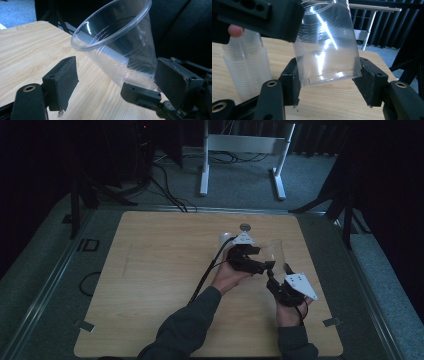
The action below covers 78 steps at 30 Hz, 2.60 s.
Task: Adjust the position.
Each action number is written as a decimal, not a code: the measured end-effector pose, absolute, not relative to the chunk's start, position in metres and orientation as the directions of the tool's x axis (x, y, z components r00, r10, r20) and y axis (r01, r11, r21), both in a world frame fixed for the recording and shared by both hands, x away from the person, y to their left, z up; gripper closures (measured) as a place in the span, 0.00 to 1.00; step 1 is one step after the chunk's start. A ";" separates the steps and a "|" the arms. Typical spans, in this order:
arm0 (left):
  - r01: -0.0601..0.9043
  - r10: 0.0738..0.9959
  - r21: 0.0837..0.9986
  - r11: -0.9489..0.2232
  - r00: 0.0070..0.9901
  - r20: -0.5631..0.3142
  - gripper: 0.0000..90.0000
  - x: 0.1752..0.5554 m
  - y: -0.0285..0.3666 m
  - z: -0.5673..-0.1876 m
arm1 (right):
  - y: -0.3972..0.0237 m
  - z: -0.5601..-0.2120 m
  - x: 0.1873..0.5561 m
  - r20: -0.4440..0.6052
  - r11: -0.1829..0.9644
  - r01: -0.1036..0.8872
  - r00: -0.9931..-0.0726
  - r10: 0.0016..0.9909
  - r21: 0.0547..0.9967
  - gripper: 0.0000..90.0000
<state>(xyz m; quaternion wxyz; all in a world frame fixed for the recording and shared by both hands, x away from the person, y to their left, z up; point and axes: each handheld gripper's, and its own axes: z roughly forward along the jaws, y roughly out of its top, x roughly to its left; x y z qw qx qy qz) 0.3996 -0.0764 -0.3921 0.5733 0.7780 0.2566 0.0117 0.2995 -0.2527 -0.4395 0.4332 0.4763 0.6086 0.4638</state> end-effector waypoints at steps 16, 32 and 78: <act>0.394 0.410 0.904 -0.166 0.861 -0.300 0.19 0.399 -0.084 -0.389 | -0.249 -0.440 0.297 -0.096 0.124 0.153 -0.176 0.980 0.980 0.47; 0.452 0.413 0.888 -0.090 0.828 -0.379 0.19 0.403 -0.089 -0.392 | -0.247 -0.442 0.298 -0.102 0.131 0.151 -0.186 0.977 0.980 0.47; 0.326 0.468 0.931 -0.162 0.856 -0.218 0.31 0.389 -0.094 -0.388 | -0.254 -0.440 0.307 -0.063 0.130 0.224 -0.285 0.956 0.966 0.31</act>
